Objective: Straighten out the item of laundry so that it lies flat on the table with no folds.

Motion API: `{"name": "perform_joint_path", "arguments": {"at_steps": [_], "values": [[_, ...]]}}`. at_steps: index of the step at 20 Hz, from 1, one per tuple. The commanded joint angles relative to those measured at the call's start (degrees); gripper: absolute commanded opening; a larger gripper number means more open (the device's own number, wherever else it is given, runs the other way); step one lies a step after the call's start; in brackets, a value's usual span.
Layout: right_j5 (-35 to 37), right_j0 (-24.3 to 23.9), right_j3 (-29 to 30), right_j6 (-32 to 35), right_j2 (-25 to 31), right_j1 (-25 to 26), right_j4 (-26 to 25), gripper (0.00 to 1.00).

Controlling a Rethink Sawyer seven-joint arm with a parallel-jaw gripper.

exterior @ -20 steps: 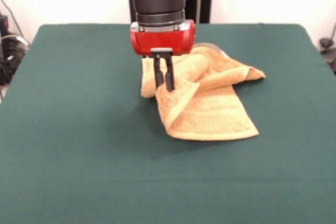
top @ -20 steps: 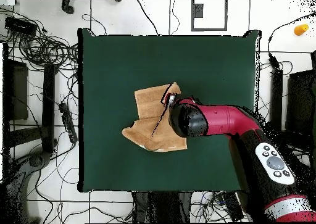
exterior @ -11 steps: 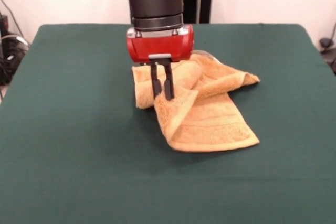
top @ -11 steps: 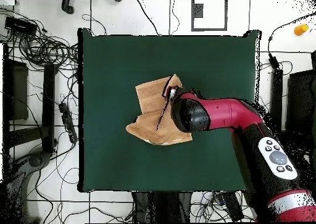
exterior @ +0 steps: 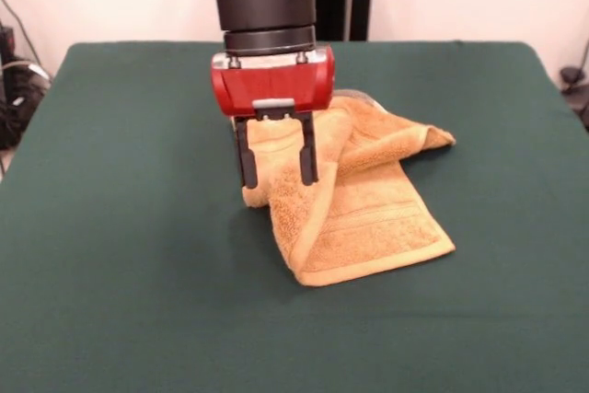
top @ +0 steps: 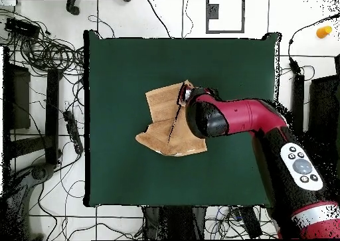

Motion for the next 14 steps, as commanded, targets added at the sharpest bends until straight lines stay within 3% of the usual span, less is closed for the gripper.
{"name": "perform_joint_path", "arguments": {"at_steps": [1,7,14], "values": [[5.94,1.2,-2.99,-13.88,7.0,2.7,-3.23,1.0],[12.72,7.29,0.91,-5.71,2.8,-3.16,0.31,1.0],[13.2,16.89,2.89,6.86,-4.36,-3.49,2.21,1.0]]}}
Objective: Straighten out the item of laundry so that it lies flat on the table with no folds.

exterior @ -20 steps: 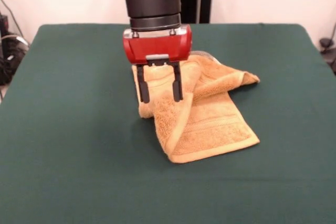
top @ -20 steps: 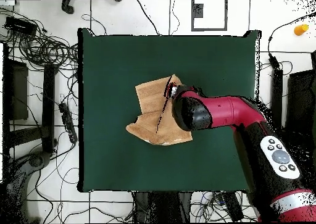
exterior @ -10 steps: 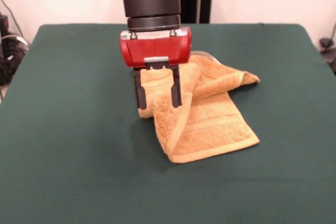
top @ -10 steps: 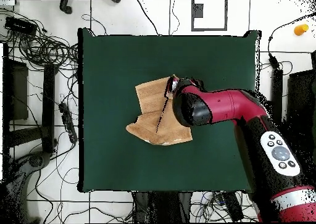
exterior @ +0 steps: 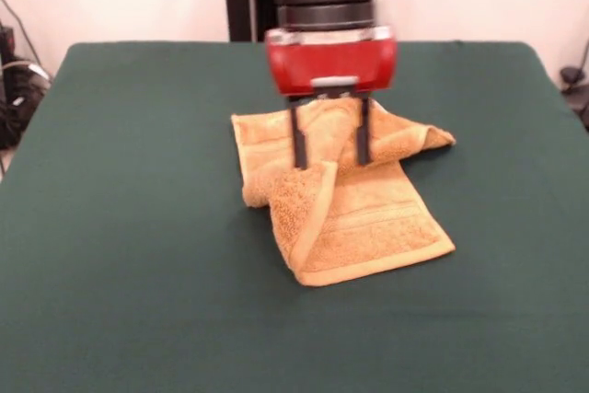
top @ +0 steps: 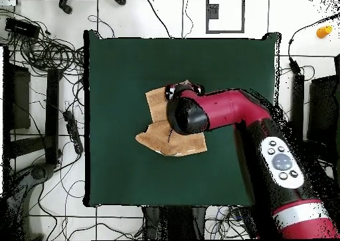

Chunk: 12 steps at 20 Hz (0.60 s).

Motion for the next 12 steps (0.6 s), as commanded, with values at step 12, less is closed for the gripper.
{"name": "perform_joint_path", "arguments": {"at_steps": [12], "values": [[-12.53,19.83,-2.68,13.74,-14.6,17.01,0.8,1.0]]}}
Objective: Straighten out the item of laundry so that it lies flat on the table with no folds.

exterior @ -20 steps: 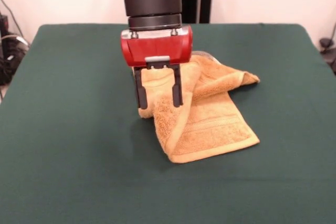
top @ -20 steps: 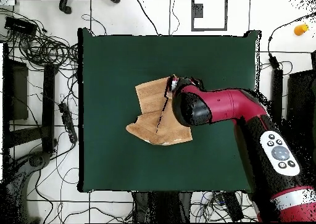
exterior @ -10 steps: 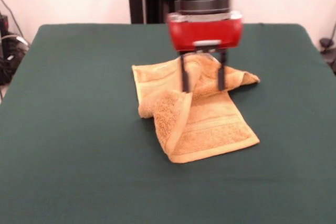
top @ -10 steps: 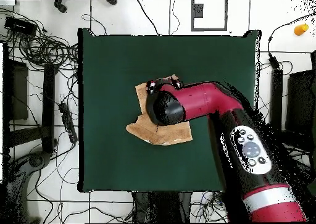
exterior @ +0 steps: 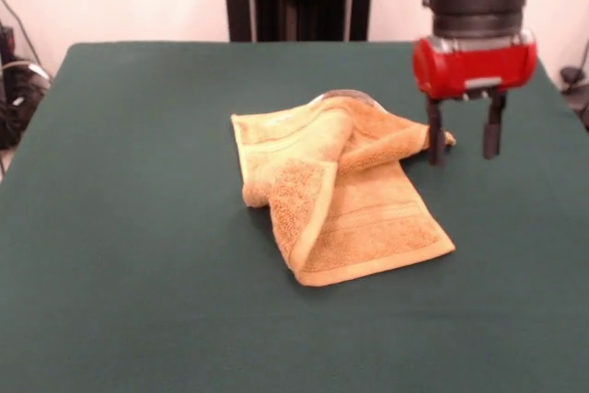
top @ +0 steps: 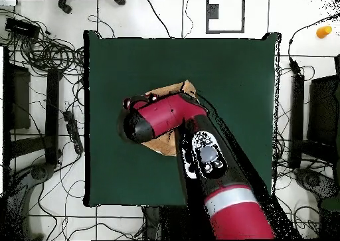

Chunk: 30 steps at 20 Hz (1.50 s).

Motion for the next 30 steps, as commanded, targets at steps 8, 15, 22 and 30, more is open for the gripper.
{"name": "perform_joint_path", "arguments": {"at_steps": [8,15,22,30], "values": [[-14.26,1.54,-6.73,7.03,-5.8,20.5,1.96,1.0],[-11.23,-2.01,-7.62,2.31,-2.53,18.43,3.51,1.0],[-10.13,-1.29,-4.39,3.66,-2.78,12.66,5.23,1.0],[-7.08,-0.38,-2.74,3.71,-1.95,7.63,7.62,1.0]]}}
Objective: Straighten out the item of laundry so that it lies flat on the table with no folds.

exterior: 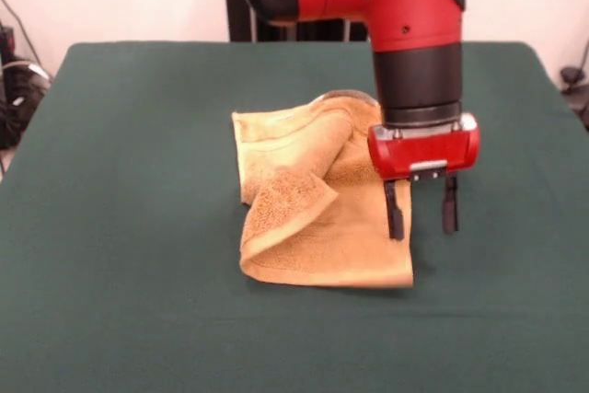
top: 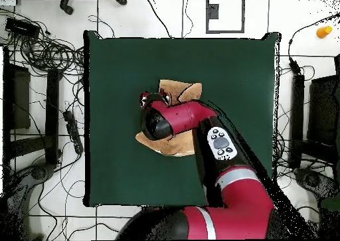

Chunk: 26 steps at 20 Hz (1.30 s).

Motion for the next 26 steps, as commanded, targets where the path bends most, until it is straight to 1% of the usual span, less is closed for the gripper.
{"name": "perform_joint_path", "arguments": {"at_steps": [1,6,11,17,26], "values": [[8.33,2.18,1.79,3.83,2.42,-3.7,4.09,1.0],[9.13,3.39,2.4,3.9,1.72,-6.11,5.29,1.0],[10.06,4.69,1.93,3.82,0.34,-7.3,6.0,1.0],[8.24,5.03,-1.18,2.7,-1.35,-4.01,4.22,1.0],[6.88,5.96,-5.28,1.91,-4.32,-0.8,2.41,1.0]]}}
